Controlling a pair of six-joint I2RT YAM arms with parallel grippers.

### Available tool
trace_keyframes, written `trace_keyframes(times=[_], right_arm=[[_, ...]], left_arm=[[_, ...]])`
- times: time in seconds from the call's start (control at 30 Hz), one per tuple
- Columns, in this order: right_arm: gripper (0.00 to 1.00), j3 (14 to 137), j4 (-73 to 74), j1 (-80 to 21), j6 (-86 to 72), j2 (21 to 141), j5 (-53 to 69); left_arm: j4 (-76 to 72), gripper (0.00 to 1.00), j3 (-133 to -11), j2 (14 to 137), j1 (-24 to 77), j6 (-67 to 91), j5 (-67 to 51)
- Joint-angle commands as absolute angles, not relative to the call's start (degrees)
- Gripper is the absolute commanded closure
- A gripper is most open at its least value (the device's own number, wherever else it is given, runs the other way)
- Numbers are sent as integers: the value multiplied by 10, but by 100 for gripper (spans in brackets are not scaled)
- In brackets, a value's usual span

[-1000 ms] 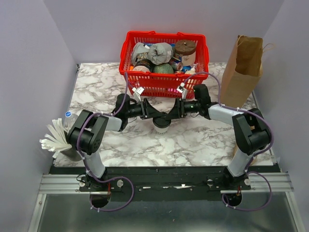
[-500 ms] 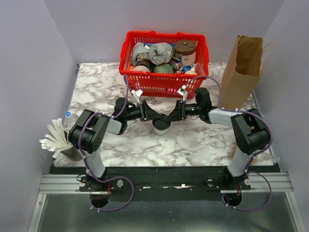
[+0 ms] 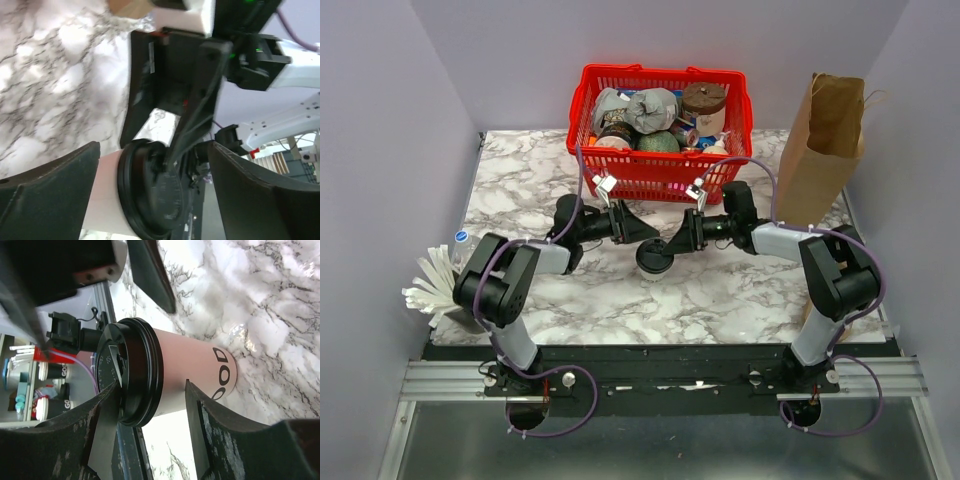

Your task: Pack the takeout coffee

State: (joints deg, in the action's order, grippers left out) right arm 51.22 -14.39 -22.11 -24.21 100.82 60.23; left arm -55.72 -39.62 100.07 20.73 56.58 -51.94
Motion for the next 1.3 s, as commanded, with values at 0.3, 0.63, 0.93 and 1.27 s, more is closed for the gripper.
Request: trace_keyframes(times=[0.3,0.63,0.93,1.27], right_arm=[[37,537,-70,-226,-183,1017,596],[37,550,-62,-226,-178,1038,592],[37,575,-59,-226,-178,1065,592],[37,549,-77,-226,-182,1072,613]], left_arm=[[-287,2,-362,888,205,366,-521],[-490,2,-329,964,200,498,-568],[-642,2,-321,1048,196,561,-604],[-962,2,-328,1189,196,707,-642]])
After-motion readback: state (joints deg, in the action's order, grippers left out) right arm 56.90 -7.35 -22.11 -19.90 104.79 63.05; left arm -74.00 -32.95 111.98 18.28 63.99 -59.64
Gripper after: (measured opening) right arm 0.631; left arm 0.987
